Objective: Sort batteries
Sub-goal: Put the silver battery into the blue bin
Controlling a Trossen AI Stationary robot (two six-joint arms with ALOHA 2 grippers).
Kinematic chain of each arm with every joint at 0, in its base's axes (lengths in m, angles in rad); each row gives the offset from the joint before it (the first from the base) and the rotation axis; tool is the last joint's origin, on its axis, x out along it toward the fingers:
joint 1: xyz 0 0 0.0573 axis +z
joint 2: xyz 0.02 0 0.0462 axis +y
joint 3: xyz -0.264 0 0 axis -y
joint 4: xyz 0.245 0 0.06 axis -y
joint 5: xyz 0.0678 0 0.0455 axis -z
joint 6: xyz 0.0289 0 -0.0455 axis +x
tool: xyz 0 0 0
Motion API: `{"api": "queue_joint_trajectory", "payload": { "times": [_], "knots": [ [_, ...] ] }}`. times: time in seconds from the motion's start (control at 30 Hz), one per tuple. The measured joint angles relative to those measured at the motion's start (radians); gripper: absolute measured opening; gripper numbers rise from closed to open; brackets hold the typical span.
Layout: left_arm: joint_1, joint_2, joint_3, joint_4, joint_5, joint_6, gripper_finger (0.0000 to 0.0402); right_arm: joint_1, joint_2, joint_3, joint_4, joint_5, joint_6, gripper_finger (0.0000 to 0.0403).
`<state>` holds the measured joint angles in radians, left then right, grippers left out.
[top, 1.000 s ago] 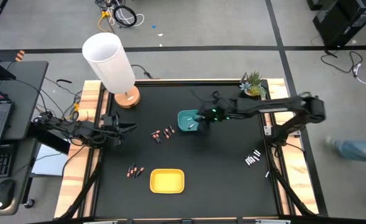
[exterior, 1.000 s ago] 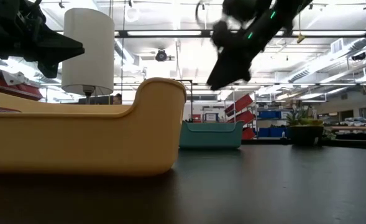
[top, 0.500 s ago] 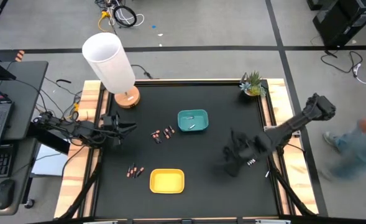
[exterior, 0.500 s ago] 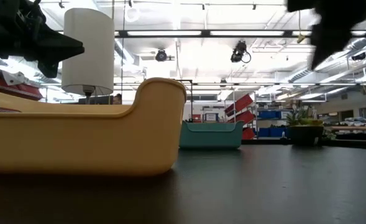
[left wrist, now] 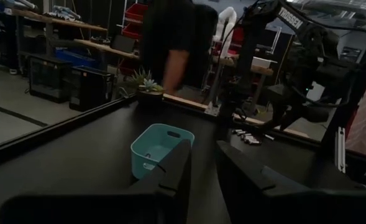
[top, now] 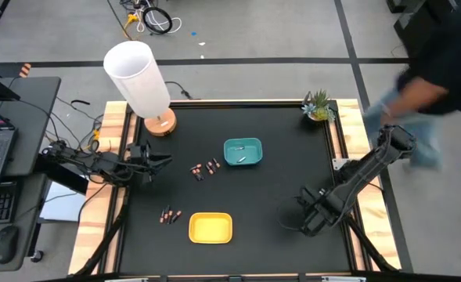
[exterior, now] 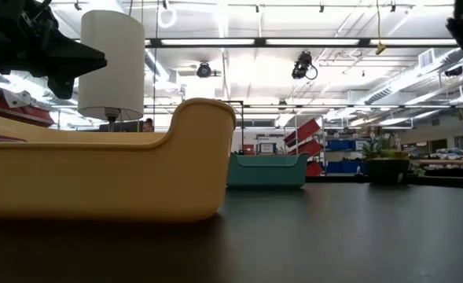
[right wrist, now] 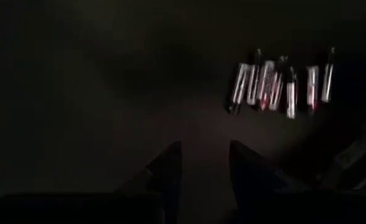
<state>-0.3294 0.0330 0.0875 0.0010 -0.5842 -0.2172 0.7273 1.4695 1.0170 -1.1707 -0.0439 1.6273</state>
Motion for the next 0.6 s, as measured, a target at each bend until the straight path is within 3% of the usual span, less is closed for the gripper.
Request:
{"api": "queue_joint_trajectory", "payload": {
  "times": [0.37, 0.6],
  "knots": [
    [0.000, 0.000, 0.000, -0.037, 0.021, 0.003, 0.0090, 0.032, -0.062, -0.200, 0.203, 0.013, 0.124, 0.0099],
    [0.000, 0.000, 0.000, -0.043, 0.021, 0.003, 0.0090, 0.031, -0.065, -0.269, 0.213, 0.015, 0.135, 0.0099]
  ]
}}
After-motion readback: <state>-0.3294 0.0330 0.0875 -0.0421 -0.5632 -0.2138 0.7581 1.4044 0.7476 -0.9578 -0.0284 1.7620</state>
